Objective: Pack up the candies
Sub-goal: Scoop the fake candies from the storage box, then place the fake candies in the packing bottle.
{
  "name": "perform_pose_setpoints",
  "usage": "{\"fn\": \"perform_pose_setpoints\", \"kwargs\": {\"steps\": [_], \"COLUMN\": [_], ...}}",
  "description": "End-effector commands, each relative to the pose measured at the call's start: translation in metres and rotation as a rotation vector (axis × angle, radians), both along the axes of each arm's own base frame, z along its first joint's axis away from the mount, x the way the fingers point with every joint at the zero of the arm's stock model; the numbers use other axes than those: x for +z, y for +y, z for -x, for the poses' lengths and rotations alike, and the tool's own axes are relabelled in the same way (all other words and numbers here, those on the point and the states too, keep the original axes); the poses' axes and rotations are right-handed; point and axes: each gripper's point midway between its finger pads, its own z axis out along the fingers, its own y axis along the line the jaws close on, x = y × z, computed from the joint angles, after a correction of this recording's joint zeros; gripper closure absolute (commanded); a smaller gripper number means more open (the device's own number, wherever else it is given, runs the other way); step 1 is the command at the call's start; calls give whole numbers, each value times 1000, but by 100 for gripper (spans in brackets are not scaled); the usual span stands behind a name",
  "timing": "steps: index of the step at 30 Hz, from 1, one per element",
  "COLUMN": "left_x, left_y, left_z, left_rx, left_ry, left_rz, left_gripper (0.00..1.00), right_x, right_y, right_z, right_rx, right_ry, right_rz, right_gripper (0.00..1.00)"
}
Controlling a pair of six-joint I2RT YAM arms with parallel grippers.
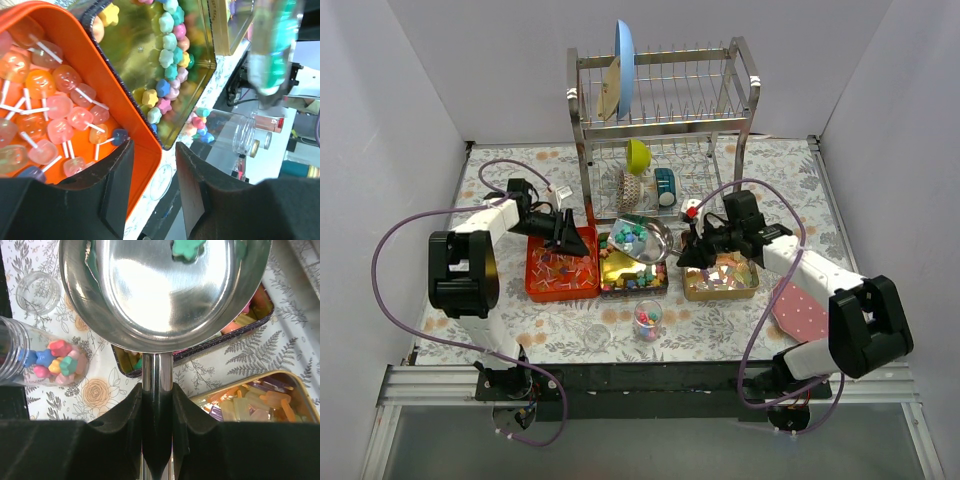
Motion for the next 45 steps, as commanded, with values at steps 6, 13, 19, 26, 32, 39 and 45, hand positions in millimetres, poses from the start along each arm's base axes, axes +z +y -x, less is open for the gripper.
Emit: {"fn": "perform_pose_setpoints", "kwargs": {"steps": [6,13,19,26,32,39,45], "left_x": [18,20,15,13,15,9,-11], "left_y": [4,6,9,11,12,14,23], "left_z": [-11,-13,-9,-10,-10,-15,-17], "left_rx": [22,36,61,77,85,105,156], "left_ry": [-136,-166,-173,-184,-198,-205,-159], "left_rz": [-23,-44,-65,-77,-84,-101,-169], "left_gripper": [59,57,57,57,57,56,56], "right_x": [60,70,83,93,93,99,97], "right_y": [-15,-49,-69,-83,-97,-98,-97], "right_z": [14,40,50,64,68,68,76], "right_rx": [66,146,216,281,335,407,482], "right_ry": [-156,-219,-331,-370,-394,-428,-472], "right_rz": [-29,126,227,294,374,455,542], "right_gripper": [99,99,99,99,99,99,99]}}
